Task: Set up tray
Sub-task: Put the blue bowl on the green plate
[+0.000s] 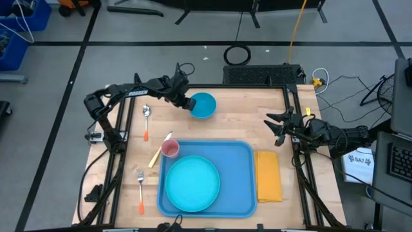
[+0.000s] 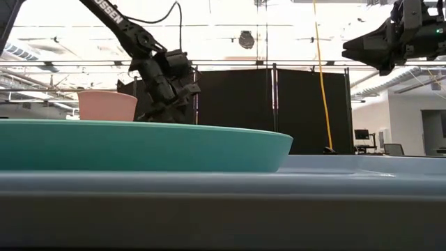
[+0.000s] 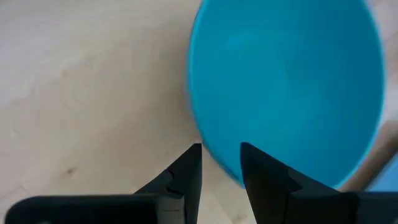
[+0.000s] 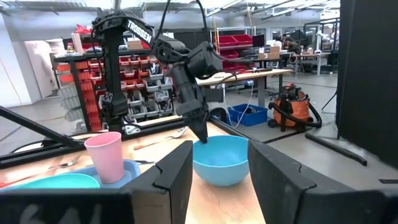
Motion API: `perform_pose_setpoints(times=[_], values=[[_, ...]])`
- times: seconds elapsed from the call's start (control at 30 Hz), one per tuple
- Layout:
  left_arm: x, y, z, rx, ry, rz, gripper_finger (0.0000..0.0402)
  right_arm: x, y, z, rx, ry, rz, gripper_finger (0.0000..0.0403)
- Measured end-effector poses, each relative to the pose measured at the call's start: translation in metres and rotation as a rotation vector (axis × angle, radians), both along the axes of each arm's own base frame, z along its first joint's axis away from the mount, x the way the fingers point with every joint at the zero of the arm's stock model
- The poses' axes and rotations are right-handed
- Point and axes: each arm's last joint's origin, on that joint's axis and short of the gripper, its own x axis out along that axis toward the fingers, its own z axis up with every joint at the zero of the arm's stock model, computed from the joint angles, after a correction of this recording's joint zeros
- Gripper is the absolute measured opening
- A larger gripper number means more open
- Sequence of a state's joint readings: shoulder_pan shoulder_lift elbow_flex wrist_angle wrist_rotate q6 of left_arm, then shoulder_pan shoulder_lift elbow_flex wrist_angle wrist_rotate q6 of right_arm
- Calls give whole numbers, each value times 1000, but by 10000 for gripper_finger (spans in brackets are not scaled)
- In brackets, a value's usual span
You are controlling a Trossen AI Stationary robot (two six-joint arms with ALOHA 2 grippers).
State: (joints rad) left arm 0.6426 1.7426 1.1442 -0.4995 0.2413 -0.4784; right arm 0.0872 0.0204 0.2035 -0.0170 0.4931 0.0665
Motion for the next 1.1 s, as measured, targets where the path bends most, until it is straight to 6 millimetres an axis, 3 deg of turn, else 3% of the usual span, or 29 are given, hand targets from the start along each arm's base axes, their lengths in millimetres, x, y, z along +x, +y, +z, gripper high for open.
perform_pose_setpoints(times=[0.23,0.33,0.43,0.63,0.77,0.93,1.1], values=[[6,3,-17,-7,22,-4,112,0,0,0,0,0,0,142],[9,2,-16,17,13,-38,80,0,0,0,0,1,0,142],[10,-1,-7,53,-21,-71,17,0,0,0,0,1,0,142],[8,-18,32,141,-128,-150,7,0,0,-1,-1,10,0,141],[0,-57,71,157,-199,-280,7,0,0,-1,3,9,1,141],[-17,-133,114,175,-242,-431,7,0,0,-1,2,9,1,141],[-33,-207,133,149,-253,-454,7,0,0,-1,2,8,0,141]])
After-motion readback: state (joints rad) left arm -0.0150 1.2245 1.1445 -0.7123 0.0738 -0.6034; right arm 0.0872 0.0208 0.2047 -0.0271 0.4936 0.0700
